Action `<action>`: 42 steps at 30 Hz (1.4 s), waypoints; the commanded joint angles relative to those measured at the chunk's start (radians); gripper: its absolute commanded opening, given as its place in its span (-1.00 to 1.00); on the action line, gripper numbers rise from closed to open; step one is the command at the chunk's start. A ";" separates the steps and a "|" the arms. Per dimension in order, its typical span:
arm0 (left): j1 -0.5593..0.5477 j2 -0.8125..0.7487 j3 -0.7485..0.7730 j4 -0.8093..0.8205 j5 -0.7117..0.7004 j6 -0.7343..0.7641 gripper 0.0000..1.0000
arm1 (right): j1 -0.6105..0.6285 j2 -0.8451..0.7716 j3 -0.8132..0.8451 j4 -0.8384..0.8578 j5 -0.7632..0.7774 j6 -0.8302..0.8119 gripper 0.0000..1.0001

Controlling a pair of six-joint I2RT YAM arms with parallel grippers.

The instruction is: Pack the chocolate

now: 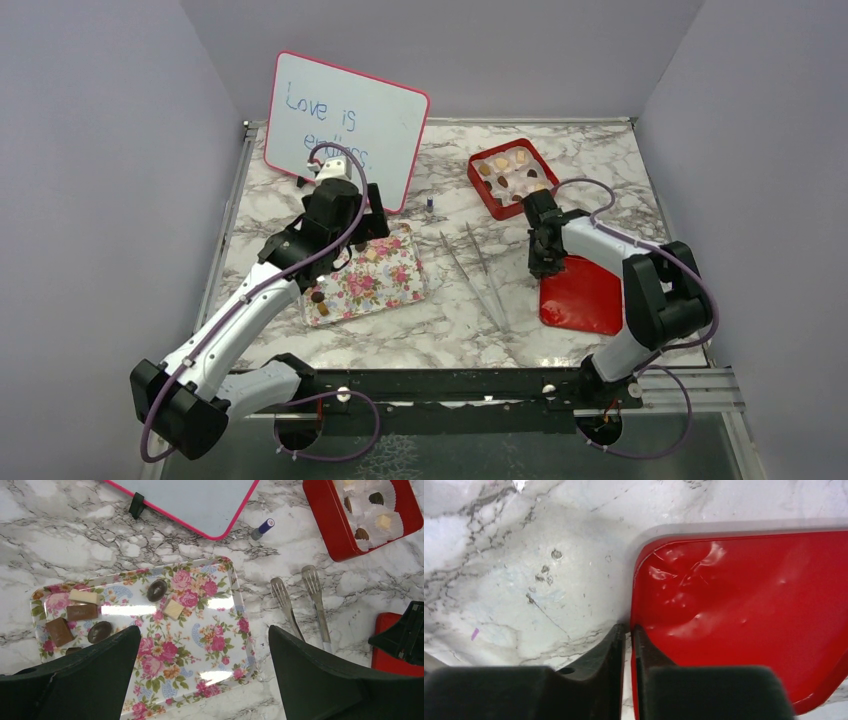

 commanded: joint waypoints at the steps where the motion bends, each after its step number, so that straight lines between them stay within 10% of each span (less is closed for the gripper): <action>1: 0.003 0.005 -0.001 0.036 0.004 0.009 0.98 | -0.009 -0.044 -0.040 0.032 -0.060 -0.023 -0.75; 10: 0.003 -0.044 -0.154 0.265 0.136 0.155 0.89 | -0.009 -0.167 0.130 -0.088 0.016 -0.056 -0.98; 19: 0.002 -0.227 -0.511 0.947 0.398 0.365 0.77 | -0.010 -0.435 0.205 -0.051 -0.221 -0.118 -0.98; 32: 0.000 -0.070 -0.390 1.115 1.063 0.947 0.69 | -0.010 -0.539 0.432 -0.150 -0.813 -0.274 -0.98; 42: -0.006 0.163 -0.172 1.115 1.261 1.233 0.63 | -0.005 -0.467 0.363 -0.199 -1.023 -0.383 -0.98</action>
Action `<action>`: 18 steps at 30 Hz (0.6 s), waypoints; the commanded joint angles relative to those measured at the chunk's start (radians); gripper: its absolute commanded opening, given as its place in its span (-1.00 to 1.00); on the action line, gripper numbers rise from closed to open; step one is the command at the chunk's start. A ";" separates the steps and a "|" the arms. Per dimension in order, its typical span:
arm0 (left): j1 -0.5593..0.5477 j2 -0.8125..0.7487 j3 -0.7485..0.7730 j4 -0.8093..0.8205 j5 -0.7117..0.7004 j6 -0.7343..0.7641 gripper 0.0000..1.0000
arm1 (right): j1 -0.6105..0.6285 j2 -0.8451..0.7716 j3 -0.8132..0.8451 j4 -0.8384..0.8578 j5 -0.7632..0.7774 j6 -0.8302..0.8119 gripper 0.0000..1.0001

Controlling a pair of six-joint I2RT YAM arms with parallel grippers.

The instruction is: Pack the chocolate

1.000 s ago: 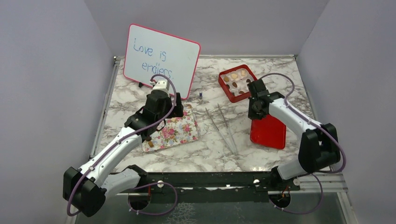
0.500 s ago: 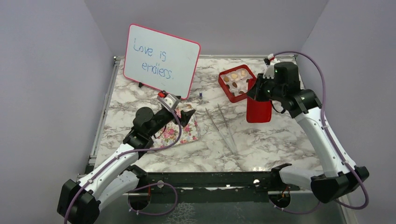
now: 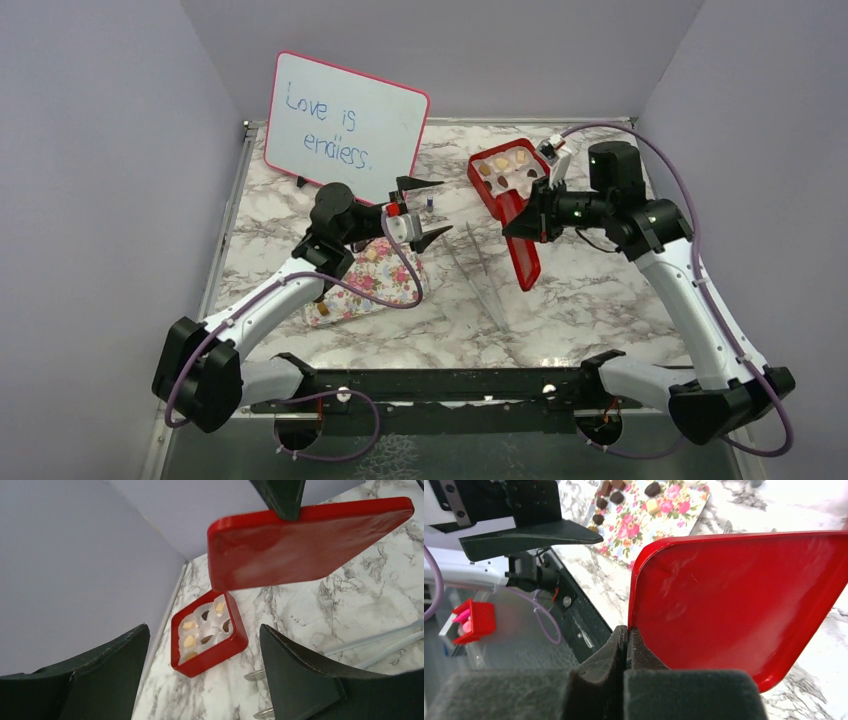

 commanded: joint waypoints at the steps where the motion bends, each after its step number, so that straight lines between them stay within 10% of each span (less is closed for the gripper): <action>1: -0.011 0.051 0.078 0.035 0.173 0.203 0.63 | 0.004 0.054 -0.011 -0.031 -0.113 -0.068 -0.98; 18: -0.122 0.205 0.218 -0.118 0.210 0.428 0.42 | 0.047 0.122 0.026 -0.039 -0.154 -0.079 -0.98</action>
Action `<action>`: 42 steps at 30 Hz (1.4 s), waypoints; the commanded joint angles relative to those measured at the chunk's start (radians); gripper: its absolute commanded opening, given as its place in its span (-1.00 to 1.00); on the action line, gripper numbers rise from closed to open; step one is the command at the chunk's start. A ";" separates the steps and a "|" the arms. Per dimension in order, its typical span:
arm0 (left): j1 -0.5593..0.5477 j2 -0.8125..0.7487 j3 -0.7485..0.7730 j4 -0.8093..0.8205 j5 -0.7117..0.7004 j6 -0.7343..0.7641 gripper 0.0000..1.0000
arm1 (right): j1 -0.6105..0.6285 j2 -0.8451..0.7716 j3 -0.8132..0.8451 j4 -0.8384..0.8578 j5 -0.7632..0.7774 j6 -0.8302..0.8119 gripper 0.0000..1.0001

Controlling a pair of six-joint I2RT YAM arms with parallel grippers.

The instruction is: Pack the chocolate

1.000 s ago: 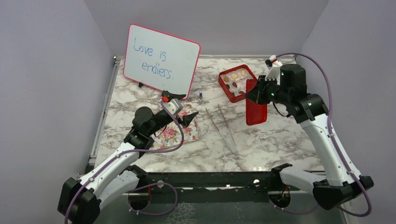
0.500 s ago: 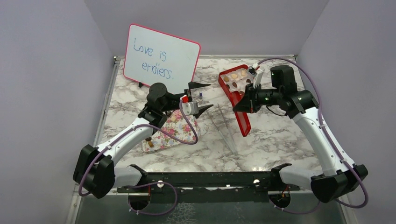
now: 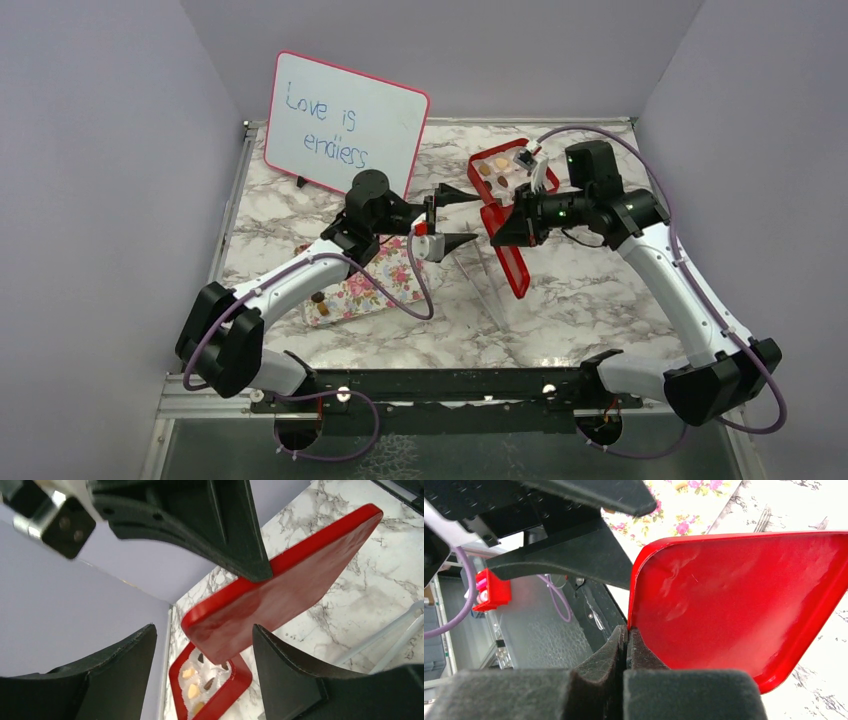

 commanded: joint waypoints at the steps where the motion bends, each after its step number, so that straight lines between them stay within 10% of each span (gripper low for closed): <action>1: -0.048 0.012 0.108 -0.169 -0.011 0.196 0.42 | 0.010 0.029 0.047 -0.026 -0.040 -0.019 -0.98; 5: -0.105 0.060 0.218 -0.448 -0.116 0.408 0.42 | 0.026 0.038 0.057 -0.027 -0.049 -0.012 -0.98; 25: -0.136 0.087 0.296 -0.652 -0.174 0.557 0.32 | 0.032 -0.009 0.062 -0.015 -0.047 -0.016 -0.98; 36: -0.139 0.088 0.338 -0.640 -0.297 0.433 -0.56 | 0.032 -0.065 0.077 0.042 0.028 0.018 -0.95; 42: -0.136 0.025 0.254 -0.506 -0.334 0.201 -0.91 | 0.031 -0.179 0.056 0.222 0.208 0.088 -0.33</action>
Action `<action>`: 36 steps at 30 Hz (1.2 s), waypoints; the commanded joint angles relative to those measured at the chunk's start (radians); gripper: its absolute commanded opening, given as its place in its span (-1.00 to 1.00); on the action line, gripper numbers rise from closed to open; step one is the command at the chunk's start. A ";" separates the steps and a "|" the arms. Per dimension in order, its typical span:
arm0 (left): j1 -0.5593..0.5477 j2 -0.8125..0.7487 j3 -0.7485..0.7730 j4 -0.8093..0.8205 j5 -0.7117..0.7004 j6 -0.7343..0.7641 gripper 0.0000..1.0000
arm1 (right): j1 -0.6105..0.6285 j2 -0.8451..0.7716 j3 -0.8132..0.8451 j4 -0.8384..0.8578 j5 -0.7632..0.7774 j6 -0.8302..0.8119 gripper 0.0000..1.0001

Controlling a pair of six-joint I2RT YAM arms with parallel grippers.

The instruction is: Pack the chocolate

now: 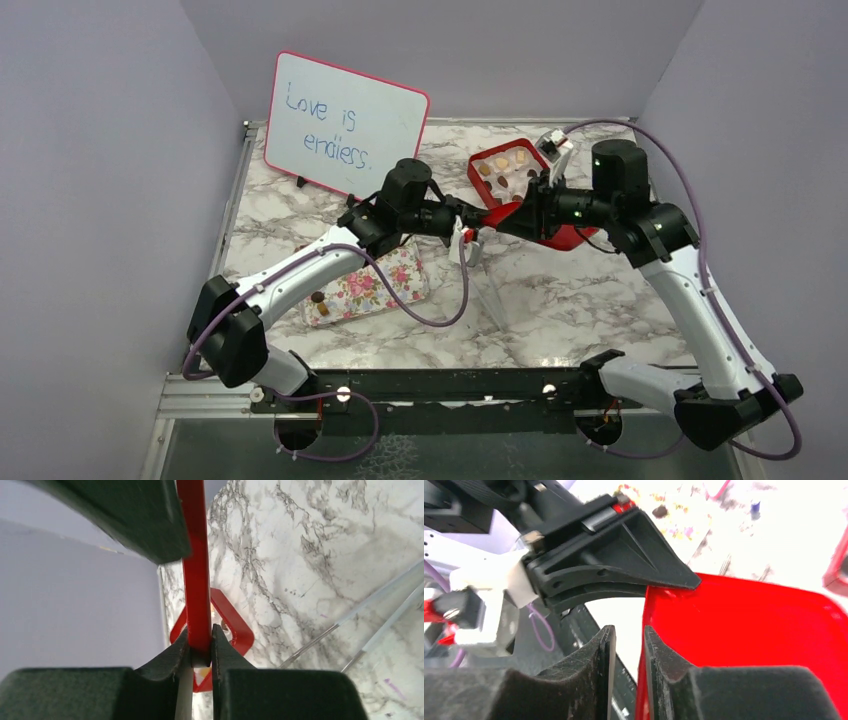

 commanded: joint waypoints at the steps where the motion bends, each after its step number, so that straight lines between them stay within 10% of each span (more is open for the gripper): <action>1: 0.000 -0.064 -0.050 0.113 -0.064 -0.224 -0.94 | 0.008 -0.125 0.003 0.231 0.114 0.055 -0.23; 10: 0.146 -0.290 -0.277 0.248 -0.028 -0.496 -0.99 | 0.008 -0.453 -0.320 0.778 0.065 -0.188 0.33; 25: 0.170 -0.769 -0.460 0.051 -0.053 -0.652 -1.00 | 0.008 -0.457 -0.322 0.489 0.002 -0.516 0.41; 36: 0.170 -0.834 -0.431 -0.112 0.125 -0.618 -1.00 | 0.008 -0.417 -0.293 0.406 0.019 -0.609 0.36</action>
